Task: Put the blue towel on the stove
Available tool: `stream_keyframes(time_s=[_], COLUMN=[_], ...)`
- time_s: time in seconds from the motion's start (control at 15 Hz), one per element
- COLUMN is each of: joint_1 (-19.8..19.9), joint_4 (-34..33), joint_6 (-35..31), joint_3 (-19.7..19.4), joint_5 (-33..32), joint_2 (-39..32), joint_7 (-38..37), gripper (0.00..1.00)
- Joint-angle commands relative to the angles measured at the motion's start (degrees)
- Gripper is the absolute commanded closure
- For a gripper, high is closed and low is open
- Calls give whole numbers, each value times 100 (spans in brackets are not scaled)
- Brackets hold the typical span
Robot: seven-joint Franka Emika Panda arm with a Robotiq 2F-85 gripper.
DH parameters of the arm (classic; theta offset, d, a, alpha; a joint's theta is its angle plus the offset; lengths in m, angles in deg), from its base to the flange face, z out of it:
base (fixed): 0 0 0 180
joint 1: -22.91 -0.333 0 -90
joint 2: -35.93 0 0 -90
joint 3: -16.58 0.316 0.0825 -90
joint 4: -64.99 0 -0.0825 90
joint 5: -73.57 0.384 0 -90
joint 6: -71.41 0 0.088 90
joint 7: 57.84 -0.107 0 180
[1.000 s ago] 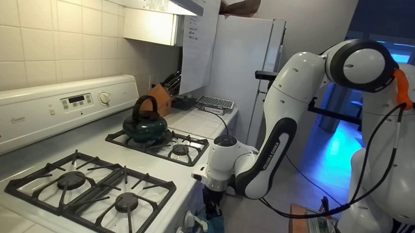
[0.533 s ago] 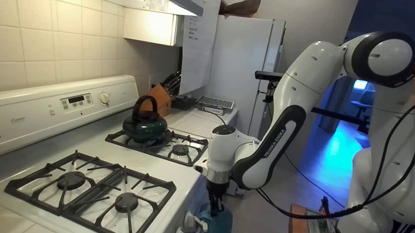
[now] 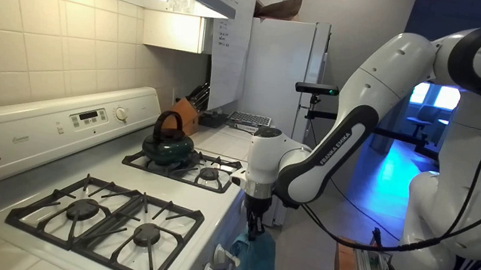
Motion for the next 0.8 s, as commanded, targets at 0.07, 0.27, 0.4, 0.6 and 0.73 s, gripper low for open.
stream_keyframes(time_s=[0.07, 0.27, 0.4, 0.6, 0.73], joint_1=[-9, 12, 31, 71, 116], joint_4=[266, 188, 143, 73, -9], joint_6=[355, 519, 581, 663, 696], joint_3=[40, 4, -15, -35, -70], joint_5=[142, 44, 1, -83, -97], joint_2=[875, 1169, 1354, 1614, 1751], joint_7=[-93, -174, -233, -332, -355], gripper=[98, 98, 98, 98, 98])
